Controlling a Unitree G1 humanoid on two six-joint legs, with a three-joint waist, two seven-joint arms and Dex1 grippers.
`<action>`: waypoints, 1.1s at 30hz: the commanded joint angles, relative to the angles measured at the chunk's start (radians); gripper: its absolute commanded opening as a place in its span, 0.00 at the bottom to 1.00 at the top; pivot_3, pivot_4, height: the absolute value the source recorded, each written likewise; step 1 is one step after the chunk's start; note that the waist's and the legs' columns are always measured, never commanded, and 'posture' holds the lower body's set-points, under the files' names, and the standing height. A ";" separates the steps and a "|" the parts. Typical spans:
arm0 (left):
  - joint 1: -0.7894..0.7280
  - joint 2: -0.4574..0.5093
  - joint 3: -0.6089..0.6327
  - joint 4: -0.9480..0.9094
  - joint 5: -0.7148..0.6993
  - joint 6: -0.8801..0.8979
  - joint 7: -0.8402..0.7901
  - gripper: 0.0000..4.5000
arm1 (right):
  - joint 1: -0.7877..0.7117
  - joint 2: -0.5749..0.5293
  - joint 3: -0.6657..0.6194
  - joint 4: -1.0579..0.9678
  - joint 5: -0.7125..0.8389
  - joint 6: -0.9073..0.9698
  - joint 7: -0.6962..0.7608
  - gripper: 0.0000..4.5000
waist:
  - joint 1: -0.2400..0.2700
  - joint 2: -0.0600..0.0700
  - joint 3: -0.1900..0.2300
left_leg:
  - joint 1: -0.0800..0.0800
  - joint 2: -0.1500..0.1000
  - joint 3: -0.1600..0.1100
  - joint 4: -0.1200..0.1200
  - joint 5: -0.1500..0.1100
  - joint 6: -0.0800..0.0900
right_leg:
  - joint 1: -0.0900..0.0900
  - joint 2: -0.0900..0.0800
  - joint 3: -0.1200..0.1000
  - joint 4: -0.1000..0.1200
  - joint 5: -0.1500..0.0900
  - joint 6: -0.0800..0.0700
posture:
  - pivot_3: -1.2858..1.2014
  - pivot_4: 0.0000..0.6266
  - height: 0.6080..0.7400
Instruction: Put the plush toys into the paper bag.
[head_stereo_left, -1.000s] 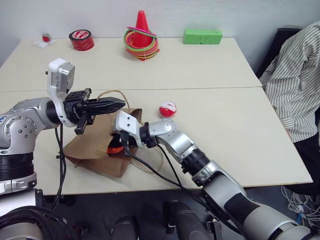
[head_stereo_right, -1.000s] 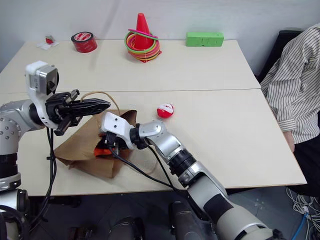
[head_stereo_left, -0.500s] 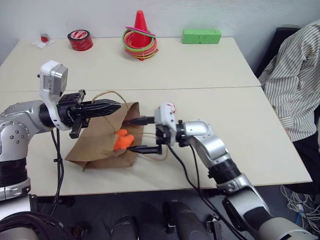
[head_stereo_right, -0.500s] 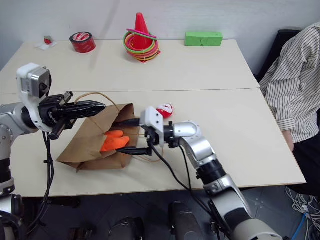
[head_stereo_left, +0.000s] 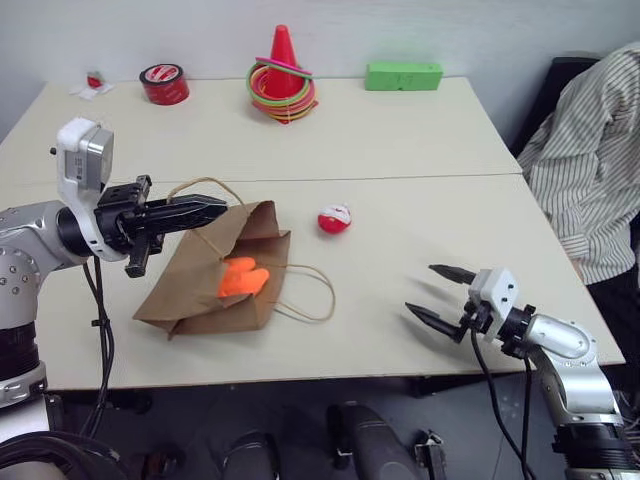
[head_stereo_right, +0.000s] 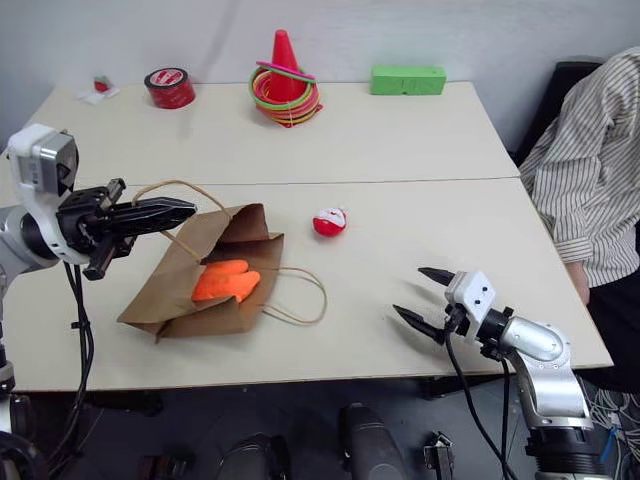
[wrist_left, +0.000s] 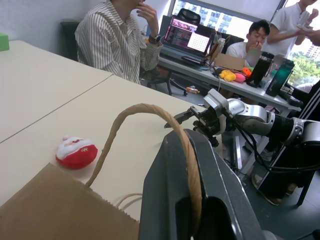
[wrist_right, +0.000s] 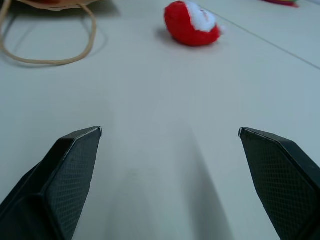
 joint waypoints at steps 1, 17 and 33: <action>0.008 0.029 0.018 -0.025 0.014 -0.031 0.002 0.00 | -0.150 -0.004 0.067 0.013 -0.054 0.019 -0.033 1.00 | -0.008 0.000 0.000 | 0.000 0.000 0.000 0.000 0.001 0.000 | 0.000 0.000 0.000 0.001 0.000 0.000 | 0.52 0.24 1.00; 0.003 0.043 0.024 -0.006 0.003 -0.006 0.028 0.00 | -0.980 0.273 0.396 1.016 -0.384 -0.179 -0.092 0.72 | -0.008 0.001 0.001 | -0.004 0.005 -0.002 -0.001 0.000 0.001 | -0.003 0.000 -0.002 -0.002 -0.001 -0.003 | 0.52 0.24 1.00; -0.005 0.068 0.048 0.022 -0.003 -0.020 0.013 0.00 | -0.893 0.246 0.321 0.656 -0.130 -0.037 0.354 0.00 | -0.009 0.001 0.001 | -0.003 0.006 -0.002 -0.001 0.000 0.000 | -0.003 0.000 -0.003 0.000 -0.001 -0.003 | 0.52 0.24 1.00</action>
